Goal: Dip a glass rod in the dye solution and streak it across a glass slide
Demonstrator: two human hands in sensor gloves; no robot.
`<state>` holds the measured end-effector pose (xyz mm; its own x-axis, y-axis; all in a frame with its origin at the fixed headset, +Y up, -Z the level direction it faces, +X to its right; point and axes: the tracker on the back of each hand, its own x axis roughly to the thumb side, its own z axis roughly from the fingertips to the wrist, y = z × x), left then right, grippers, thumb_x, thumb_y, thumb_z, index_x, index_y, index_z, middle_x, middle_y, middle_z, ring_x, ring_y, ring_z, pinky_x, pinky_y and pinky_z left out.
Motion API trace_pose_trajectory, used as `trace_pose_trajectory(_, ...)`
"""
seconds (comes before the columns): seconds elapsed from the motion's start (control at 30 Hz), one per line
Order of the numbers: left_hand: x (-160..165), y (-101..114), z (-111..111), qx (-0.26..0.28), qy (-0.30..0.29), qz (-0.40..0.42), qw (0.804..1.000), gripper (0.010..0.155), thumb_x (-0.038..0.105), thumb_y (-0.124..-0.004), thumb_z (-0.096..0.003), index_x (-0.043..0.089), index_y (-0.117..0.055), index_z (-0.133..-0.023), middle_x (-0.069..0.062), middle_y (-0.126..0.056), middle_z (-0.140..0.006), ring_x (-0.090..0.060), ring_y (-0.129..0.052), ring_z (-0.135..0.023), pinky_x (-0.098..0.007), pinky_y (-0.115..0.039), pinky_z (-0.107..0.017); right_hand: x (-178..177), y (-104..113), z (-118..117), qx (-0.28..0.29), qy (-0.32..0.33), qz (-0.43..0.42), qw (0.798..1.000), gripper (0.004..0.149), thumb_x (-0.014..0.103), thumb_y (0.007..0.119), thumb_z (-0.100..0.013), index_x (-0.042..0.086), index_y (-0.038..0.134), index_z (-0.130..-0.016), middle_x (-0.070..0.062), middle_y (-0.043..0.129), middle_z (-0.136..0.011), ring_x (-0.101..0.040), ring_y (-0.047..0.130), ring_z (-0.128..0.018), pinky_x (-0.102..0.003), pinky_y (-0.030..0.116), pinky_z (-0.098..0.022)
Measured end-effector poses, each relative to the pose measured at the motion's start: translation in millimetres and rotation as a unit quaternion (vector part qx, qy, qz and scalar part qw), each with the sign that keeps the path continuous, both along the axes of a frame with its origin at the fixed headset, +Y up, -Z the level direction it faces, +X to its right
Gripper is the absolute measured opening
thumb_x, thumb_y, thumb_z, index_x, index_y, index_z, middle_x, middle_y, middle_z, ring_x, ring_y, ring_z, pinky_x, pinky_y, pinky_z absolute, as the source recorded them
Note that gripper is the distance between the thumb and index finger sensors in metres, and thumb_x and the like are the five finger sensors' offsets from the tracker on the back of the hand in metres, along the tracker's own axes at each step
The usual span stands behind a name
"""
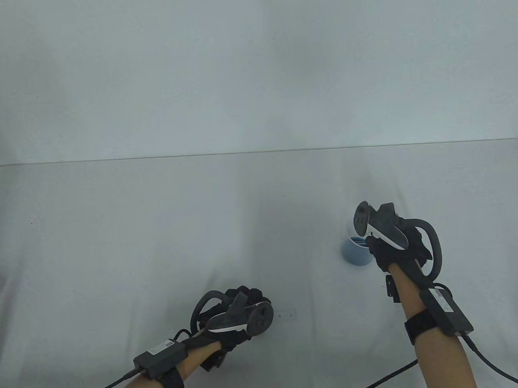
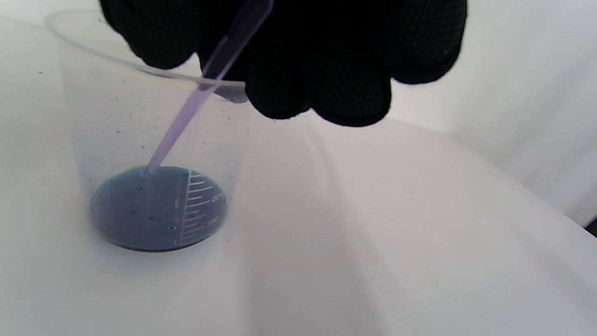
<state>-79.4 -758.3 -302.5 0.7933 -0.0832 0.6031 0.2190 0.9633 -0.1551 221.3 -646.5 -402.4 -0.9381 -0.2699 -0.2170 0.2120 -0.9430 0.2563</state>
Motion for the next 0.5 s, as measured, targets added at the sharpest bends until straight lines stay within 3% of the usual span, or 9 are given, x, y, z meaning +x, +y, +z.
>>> trace_pose_trajectory(0.17, -10, 18, -7, -0.020, 0.024, 0.042, 0.999, 0.069, 0.054, -0.070, -0.0517, 0.022, -0.055, -0.111, -0.009, -0.057, -0.117, -0.035, -0.068, -0.104, -0.057, -0.062, -0.074, -2, 39, 19, 0.051, 0.022, 0.005, 0.998, 0.063, 0.060, 0.064, -0.051, 0.024, 0.067, -0.103, -0.006, 0.082, -0.099, -0.031, 0.089, -0.083, -0.049, 0.076, -0.060)
trace_pose_trajectory(0.33, -32, 76, -11, 0.038, 0.048, 0.121, 0.991, 0.078, 0.058, -0.065, -0.0520, 0.017, -0.047, -0.116, -0.014, -0.048, -0.121, -0.040, -0.059, -0.110, -0.061, -0.058, -0.075, -16, 83, 60, 0.129, 0.098, -0.096, 0.982, 0.074, 0.065, 0.054, -0.052, 0.023, 0.049, -0.112, -0.009, 0.062, -0.116, -0.039, 0.070, -0.103, -0.061, 0.061, -0.072)
trace_pose_trajectory(0.5, -59, 126, 1, 0.113, 0.056, 0.179, 0.976, 0.083, 0.061, -0.061, -0.0520, 0.015, -0.040, -0.118, -0.017, -0.040, -0.124, -0.045, -0.049, -0.114, -0.065, -0.054, -0.076, -37, 81, 94, 0.167, 0.175, -0.191, 0.951, 0.080, 0.069, 0.048, -0.051, 0.023, 0.036, -0.115, -0.008, 0.044, -0.123, -0.043, 0.050, -0.114, -0.068, 0.046, -0.076)
